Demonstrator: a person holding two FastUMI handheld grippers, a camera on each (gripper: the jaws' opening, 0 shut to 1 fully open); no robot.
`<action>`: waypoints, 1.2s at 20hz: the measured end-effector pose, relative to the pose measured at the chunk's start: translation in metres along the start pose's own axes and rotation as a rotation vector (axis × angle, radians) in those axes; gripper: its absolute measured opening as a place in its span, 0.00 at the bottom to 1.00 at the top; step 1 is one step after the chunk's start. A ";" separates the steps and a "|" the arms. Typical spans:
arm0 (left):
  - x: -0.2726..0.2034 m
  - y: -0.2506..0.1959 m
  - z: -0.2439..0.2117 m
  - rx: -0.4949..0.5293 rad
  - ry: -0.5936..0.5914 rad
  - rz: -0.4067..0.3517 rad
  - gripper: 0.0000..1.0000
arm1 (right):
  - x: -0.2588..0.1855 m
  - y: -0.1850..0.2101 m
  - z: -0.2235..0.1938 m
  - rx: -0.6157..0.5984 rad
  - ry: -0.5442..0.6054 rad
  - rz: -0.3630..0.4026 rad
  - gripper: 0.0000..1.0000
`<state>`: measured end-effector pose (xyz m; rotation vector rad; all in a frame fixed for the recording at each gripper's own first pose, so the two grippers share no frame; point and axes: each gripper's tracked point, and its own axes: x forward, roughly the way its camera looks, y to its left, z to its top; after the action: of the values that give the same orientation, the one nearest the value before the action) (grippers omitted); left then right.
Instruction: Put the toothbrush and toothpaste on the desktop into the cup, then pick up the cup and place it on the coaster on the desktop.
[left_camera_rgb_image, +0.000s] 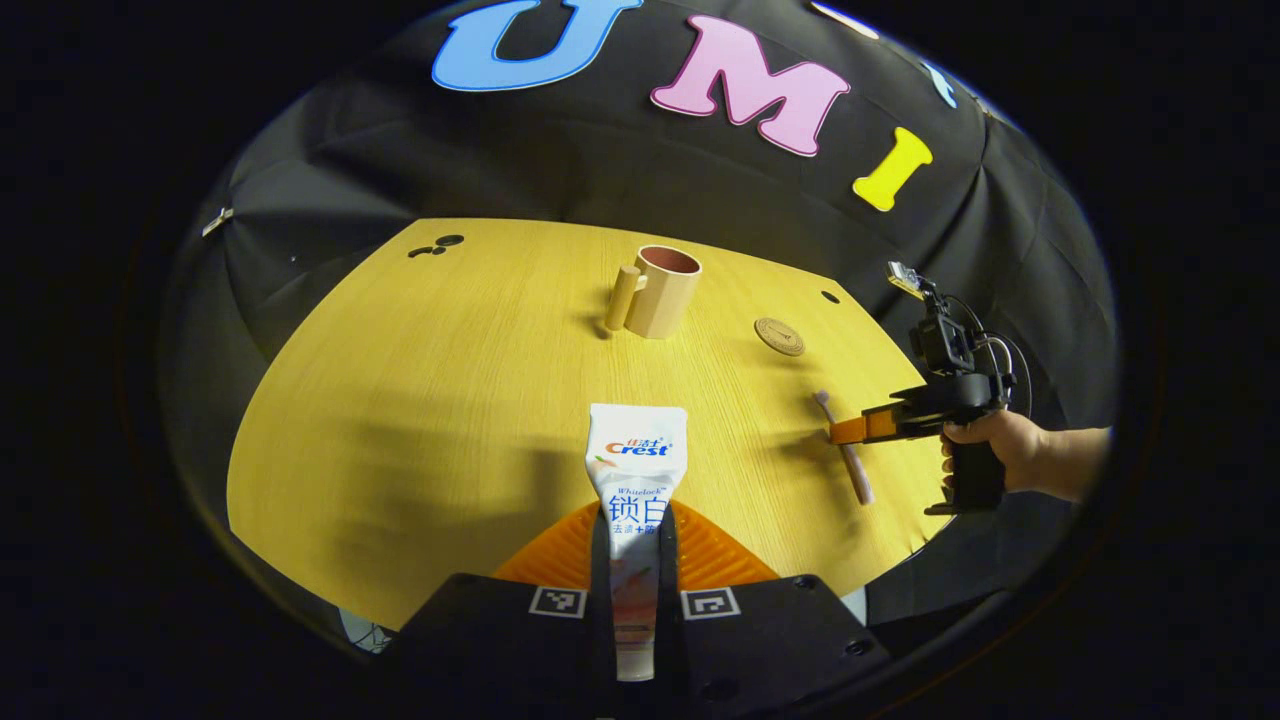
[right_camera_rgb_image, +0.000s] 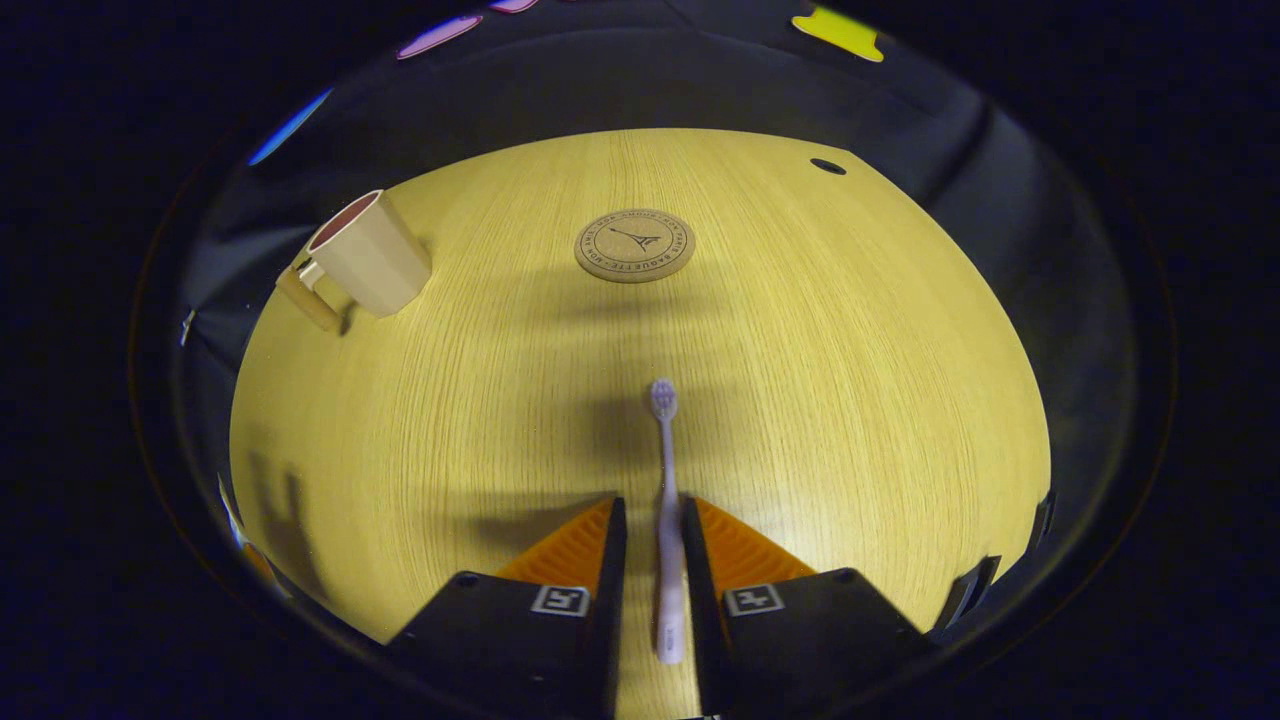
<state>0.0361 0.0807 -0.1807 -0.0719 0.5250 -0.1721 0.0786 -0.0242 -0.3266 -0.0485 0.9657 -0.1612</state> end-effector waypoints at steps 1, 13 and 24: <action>0.002 -0.002 0.003 0.003 -0.001 0.000 0.20 | -0.002 0.000 -0.001 -0.009 -0.005 0.002 0.18; 0.017 -0.027 0.037 -0.020 -0.050 0.001 0.20 | -0.031 0.013 0.001 -0.186 -0.057 0.156 0.05; 0.031 -0.040 0.159 -0.030 -0.251 -0.030 0.20 | -0.093 0.010 0.033 -0.054 -0.171 0.293 0.05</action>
<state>0.1374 0.0398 -0.0543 -0.1284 0.2759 -0.1811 0.0548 -0.0006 -0.2336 0.0297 0.7959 0.1368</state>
